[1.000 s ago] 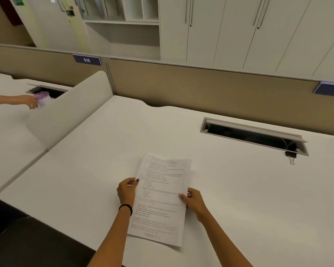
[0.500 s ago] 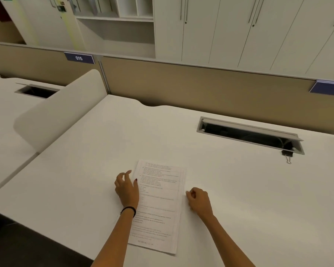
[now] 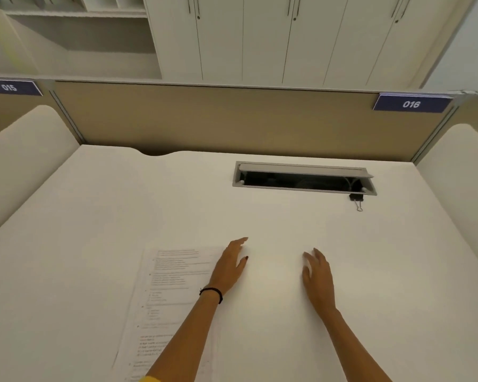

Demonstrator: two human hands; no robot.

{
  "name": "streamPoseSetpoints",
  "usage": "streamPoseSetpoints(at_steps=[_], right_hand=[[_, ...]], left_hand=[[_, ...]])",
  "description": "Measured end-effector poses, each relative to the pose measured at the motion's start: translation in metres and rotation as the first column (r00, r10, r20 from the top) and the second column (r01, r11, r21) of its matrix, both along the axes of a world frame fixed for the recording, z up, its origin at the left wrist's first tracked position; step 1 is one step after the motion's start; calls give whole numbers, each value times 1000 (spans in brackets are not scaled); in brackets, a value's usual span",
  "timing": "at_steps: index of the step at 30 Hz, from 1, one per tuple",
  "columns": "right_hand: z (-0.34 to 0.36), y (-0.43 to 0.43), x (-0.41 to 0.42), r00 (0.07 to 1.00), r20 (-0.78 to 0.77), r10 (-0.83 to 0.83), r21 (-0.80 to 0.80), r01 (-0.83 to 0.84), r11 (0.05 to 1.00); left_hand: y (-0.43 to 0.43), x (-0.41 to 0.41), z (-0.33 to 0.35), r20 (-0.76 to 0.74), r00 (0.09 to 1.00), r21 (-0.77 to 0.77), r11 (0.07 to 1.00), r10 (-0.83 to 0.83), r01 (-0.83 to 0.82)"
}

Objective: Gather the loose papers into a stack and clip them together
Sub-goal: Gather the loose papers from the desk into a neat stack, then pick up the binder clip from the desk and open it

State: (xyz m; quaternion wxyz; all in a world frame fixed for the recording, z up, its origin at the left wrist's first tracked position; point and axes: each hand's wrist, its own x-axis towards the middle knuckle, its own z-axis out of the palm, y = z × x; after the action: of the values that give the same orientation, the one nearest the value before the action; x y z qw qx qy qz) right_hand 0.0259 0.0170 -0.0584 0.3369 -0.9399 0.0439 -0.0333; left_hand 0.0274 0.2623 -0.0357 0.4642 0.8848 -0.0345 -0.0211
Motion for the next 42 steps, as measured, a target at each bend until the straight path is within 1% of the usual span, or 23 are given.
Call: streamPoseSetpoints(at_steps=[2,5,8,10,13,19,24,27,30,32,35,37,40,42], right_hand=[[-2,-24,0,1000,17,-24,4,24,1000],[-6,-57,13,997,18,-81,6,81,997],[-5,-75,31,988,49,-146,26,145,989],[-7,-84,50,976,58,-209,37,207,978],[-7,-95,79,966,77,-245,38,243,969],[-9,-113,148,958,109,-267,29,265,964],[-13,-128,197,955,169,-244,-16,250,968],[-9,-134,218,955,202,-218,-83,239,968],[-12,-138,232,965,172,-197,-208,231,950],[-13,-137,232,964,154,-217,-230,249,941],[-9,-134,221,960,180,-217,-181,249,951],[-3,-129,210,952,167,-255,-55,267,962],[-1,-118,188,930,69,-362,164,347,923],[-1,-114,171,921,58,-384,205,366,908]], left_hand=[[-12,10,-7,-2,998,58,996,-61,61],[-32,37,-24,25,987,235,961,-159,149],[-42,51,-33,100,980,397,910,-172,120],[-47,61,-37,114,979,436,894,-170,104],[-50,73,-37,116,976,450,886,-184,114],[-52,108,-41,111,971,456,879,-213,141],[-54,130,-45,122,972,423,896,-201,133],[-55,134,-42,142,972,403,908,-187,115],[-56,134,-44,142,972,391,912,-188,120],[-55,133,-45,137,972,388,913,-193,127],[-55,132,-45,125,970,389,910,-208,145],[-55,131,-44,122,969,396,906,-214,150],[-53,129,-42,111,967,425,891,-228,161],[-52,125,-41,101,965,450,876,-241,172]])
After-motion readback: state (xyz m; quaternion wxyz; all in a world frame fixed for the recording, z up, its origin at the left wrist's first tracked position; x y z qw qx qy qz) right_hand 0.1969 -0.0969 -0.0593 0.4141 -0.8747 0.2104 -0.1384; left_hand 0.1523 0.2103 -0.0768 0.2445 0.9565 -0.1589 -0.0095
